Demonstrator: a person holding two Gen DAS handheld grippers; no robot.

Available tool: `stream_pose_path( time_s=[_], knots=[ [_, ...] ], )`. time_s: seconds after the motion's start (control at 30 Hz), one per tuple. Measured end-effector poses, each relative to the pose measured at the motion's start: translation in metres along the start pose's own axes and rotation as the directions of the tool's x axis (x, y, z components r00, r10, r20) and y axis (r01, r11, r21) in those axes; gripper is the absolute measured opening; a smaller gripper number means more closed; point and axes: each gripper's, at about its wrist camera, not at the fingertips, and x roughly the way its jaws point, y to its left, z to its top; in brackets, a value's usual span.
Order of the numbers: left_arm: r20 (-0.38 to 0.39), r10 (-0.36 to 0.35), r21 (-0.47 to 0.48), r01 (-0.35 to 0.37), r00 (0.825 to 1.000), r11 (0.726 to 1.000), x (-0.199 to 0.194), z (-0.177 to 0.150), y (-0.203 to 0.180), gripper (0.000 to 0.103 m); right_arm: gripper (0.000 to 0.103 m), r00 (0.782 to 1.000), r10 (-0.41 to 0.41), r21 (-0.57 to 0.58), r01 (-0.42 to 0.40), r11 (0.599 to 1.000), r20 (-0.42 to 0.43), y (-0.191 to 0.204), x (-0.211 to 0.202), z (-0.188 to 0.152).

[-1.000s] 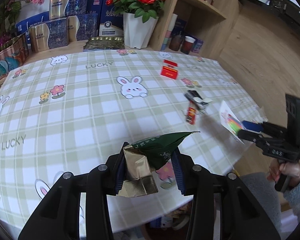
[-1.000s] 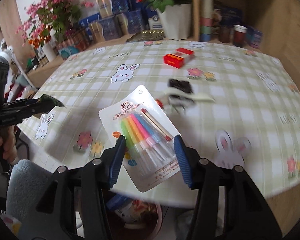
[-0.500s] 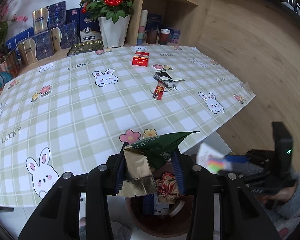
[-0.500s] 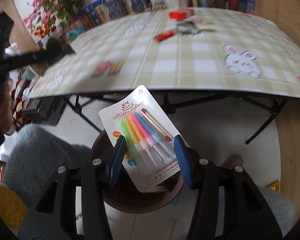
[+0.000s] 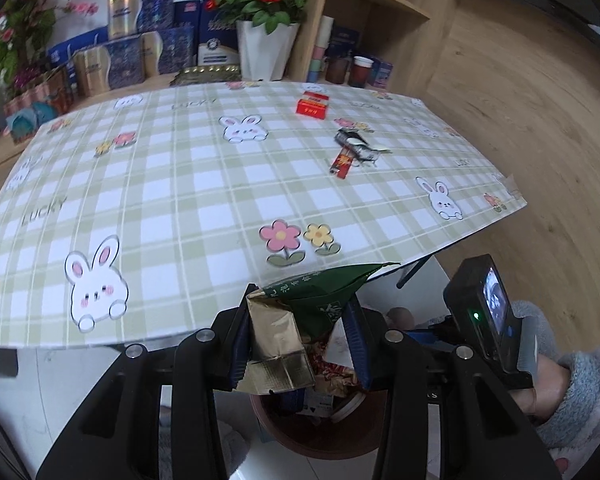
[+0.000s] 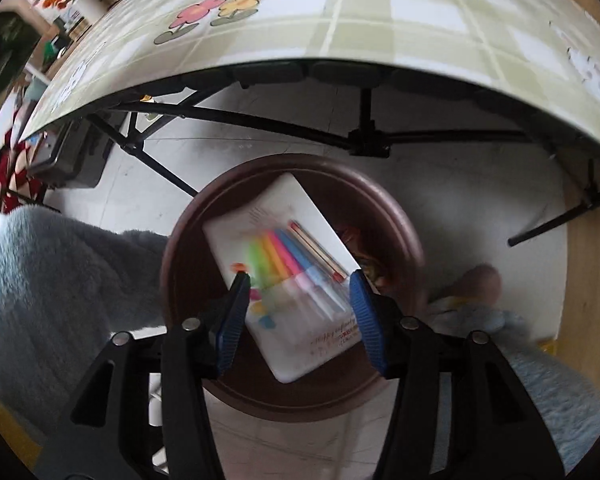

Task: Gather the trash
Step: 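Carry the wrapper and pen card with both tools over the brown bin, then open both tools to drop the pen card and wrapper into the bin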

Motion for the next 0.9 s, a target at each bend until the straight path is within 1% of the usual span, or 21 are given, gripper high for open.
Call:
stream_pose_path(
  time_s=[0.07,0.13,0.2,0.27,0.3,0.37,0.4,0.5,0.63,0.73,0.83,0.9],
  knots=[
    [0.003,0.0,-0.019,0.0,1.0,1.0,-0.002,-0.004,0.002,0.04,0.069,0.999,-0.001,-0.01,0.001,1.0,0.035,0.003,-0.008,-0.002],
    [0.003,-0.001,-0.035,0.001,1.0,0.999,-0.004,-0.008,0.003,0.04,0.073,0.996,-0.034,-0.017,0.035,0.999,0.088,0.0,-0.023,-0.002],
    [0.002,0.01,-0.03,-0.01,1.0,1.0,-0.004,-0.01,0.002,0.04,0.077,0.989,-0.05,0.0,0.05,0.999,0.141,-0.007,-0.039,-0.002],
    [0.003,0.014,-0.023,-0.014,1.0,1.0,-0.005,-0.013,0.0,0.04,0.088,0.974,-0.067,0.018,0.064,0.998,0.216,-0.013,-0.06,-0.003],
    [-0.005,0.002,-0.031,-0.002,1.0,1.0,-0.004,-0.014,0.0,0.04,0.088,0.965,-0.081,0.026,0.077,0.997,0.249,-0.017,-0.07,-0.004],
    [-0.019,-0.006,-0.032,0.006,1.0,0.999,0.0,-0.017,-0.002,0.04,0.094,0.944,-0.108,0.043,0.1,0.994,0.313,-0.024,-0.091,-0.006],
    [-0.025,-0.011,-0.03,0.01,1.0,0.999,0.002,-0.017,-0.003,0.04,0.095,0.93,-0.131,0.057,0.118,0.991,0.344,-0.027,-0.102,-0.006],
    [-0.052,-0.023,-0.006,0.023,0.998,1.0,0.01,-0.02,-0.012,0.04,0.095,0.903,-0.179,0.086,0.158,0.984,0.391,-0.036,-0.121,-0.006],
    [-0.096,-0.05,0.024,0.052,0.994,0.998,0.023,-0.027,-0.025,0.04,0.097,0.873,-0.232,0.141,0.189,0.972,0.428,-0.047,-0.138,-0.006],
    [-0.155,-0.052,0.048,0.06,0.987,0.997,0.039,-0.035,-0.037,0.04,0.097,0.861,-0.262,0.172,0.205,0.963,0.436,-0.057,-0.142,-0.006],
    [-0.208,-0.031,0.086,0.05,0.978,0.995,0.055,-0.042,-0.049,0.04,0.097,0.857,-0.303,0.194,0.242,0.951,0.416,-0.062,-0.14,-0.005],
    [-0.229,-0.022,0.11,0.049,0.973,0.993,0.063,-0.045,-0.055,0.04,0.097,0.856,-0.303,0.211,0.233,0.949,0.419,-0.067,-0.142,-0.008]
  ],
)
